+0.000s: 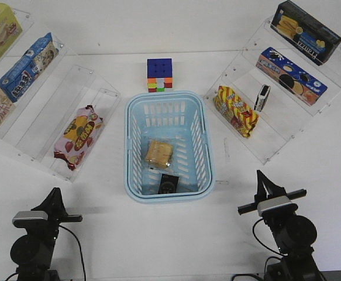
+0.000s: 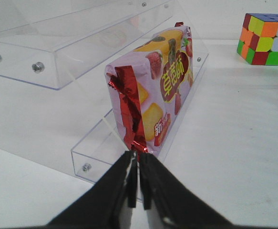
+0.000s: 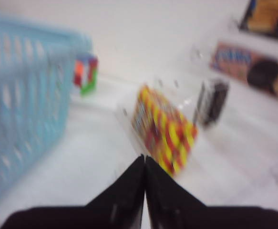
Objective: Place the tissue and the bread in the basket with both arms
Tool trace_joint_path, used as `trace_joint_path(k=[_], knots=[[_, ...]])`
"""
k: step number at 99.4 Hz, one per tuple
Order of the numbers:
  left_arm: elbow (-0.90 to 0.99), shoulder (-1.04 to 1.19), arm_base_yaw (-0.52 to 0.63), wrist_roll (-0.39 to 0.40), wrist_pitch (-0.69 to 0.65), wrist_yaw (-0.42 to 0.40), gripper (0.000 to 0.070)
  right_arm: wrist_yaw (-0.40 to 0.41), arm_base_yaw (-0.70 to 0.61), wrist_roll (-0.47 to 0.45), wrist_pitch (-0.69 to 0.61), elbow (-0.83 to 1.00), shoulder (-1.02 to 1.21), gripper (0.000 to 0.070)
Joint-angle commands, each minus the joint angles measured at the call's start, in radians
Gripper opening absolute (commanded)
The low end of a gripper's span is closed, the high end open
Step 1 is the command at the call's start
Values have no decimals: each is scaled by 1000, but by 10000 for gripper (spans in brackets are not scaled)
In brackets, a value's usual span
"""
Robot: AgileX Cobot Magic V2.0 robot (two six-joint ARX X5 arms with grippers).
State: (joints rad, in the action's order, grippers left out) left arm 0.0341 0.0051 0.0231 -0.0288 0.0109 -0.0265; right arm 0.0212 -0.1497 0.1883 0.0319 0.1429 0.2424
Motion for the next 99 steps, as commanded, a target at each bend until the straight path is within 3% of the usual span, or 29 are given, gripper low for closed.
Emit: trace_joint_path(k=[1, 17, 41, 99], knots=[[-20, -2, -2, -6, -12, 1, 1, -3, 18, 13, -17, -55, -93, 4], [-20, -2, -2, -6, -13, 0, 1, -19, 51, -35, -162, -131, -242, 5], [-18, -1, -2, -6, -12, 0, 1, -50, 66, -113, -156, -130, -241, 5], [-18, -1, -2, -6, -12, 1, 1, -48, 65, -113, -133, -130, -241, 4]])
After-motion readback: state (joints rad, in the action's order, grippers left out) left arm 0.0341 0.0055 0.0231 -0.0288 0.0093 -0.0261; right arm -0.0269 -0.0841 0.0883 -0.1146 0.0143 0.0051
